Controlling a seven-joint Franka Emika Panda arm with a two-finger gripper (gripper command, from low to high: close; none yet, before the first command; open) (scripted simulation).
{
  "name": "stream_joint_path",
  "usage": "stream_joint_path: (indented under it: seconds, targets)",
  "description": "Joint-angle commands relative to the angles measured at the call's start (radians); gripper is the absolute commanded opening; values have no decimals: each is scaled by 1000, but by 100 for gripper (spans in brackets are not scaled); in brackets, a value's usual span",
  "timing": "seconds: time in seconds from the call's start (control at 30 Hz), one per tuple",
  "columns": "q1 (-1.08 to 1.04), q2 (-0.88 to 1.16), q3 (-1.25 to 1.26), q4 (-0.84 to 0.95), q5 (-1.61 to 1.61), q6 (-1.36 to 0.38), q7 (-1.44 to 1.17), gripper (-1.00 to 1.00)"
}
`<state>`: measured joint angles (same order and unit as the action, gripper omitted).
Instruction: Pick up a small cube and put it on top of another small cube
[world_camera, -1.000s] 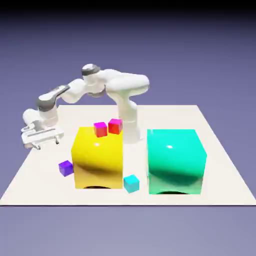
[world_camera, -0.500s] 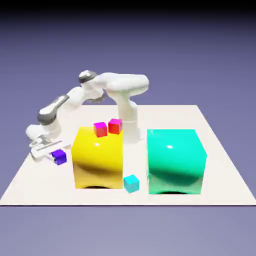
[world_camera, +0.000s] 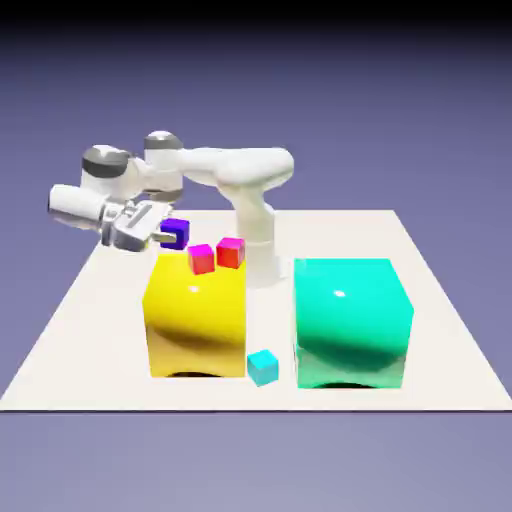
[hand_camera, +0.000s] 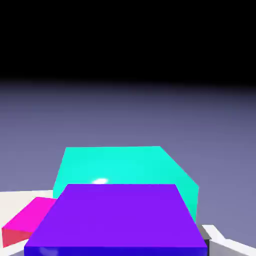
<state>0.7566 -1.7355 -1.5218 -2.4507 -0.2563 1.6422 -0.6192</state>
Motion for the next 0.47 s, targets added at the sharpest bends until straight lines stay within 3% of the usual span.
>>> stream_joint_path:
  seconds: [0.0, 0.23, 0.27, 0.43]
  targets:
    - [-13, -11, 1, -36, 10, -13, 15, -100]
    - [-74, -26, -126, -206, -55, 108, -7, -100]
    - [-74, -26, -126, -206, -55, 108, -7, 100]
    - [-50, -27, -32, -77, 19, -6, 11, 100]
